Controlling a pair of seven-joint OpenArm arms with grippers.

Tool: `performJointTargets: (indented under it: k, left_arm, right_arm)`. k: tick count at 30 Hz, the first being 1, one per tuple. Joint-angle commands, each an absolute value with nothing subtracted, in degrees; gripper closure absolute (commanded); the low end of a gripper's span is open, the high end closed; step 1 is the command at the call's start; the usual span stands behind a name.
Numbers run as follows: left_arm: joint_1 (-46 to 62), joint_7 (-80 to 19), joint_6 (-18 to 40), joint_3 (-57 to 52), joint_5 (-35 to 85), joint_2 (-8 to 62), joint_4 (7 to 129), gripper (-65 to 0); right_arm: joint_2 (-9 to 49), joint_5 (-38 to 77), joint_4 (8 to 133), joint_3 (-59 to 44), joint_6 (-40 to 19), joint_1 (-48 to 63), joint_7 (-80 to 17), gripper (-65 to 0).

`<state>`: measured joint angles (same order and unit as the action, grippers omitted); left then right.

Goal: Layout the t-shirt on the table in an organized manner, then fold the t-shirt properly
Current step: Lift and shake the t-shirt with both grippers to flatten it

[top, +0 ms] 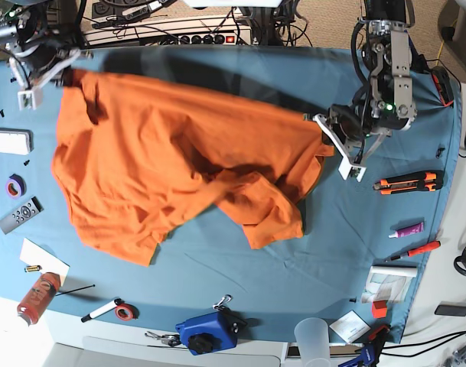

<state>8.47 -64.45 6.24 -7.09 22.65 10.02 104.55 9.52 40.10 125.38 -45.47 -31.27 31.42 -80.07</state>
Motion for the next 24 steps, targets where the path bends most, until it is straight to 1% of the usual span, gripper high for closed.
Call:
performJointTargets:
  k: [1, 4, 9, 13, 18, 21, 24]
  left_arm:
    - [9.4, -65.6, 6.1, -7.3, 22.1, 10.4, 105.3, 0.0]
    - [11.3, -65.7, 6.1, -7.3, 22.1, 10.6, 105.3, 0.0]
    - [14.6, -66.5, 7.6, -7.3, 21.2, 10.7, 105.4, 0.0]
    - [17.0, -66.5, 7.5, -7.3, 21.2, 12.7, 105.4, 0.0]
    - [19.4, -66.6, 5.8, -7.3, 21.1, 15.9, 105.6, 0.0]
    - [19.7, -66.5, 6.0, -7.3, 21.4, 16.0, 105.6, 0.0]
    - [19.5, -66.6, 7.0, -7.3, 22.7, 16.1, 105.6, 0.0]
  right_arm:
    - [10.3, 38.3, 126.3, -46.0, -31.2, 32.4, -78.9, 0.0]
    - [10.3, 36.2, 126.3, -46.0, -31.0, 33.0, -76.8, 0.0]
    - [10.3, 33.8, 126.2, -46.0, -31.0, 33.1, -78.2, 0.0]
    - [10.3, 29.9, 123.9, -46.0, -30.3, 33.0, -76.2, 0.0]
    - [10.3, 30.1, 117.6, -46.0, -30.2, 32.9, -73.1, 0.0]
    - [10.3, 32.4, 115.3, -46.0, -30.4, 32.8, -72.6, 0.0]
    - [10.3, 36.0, 115.4, -46.0, -34.3, 32.6, -73.9, 0.0]
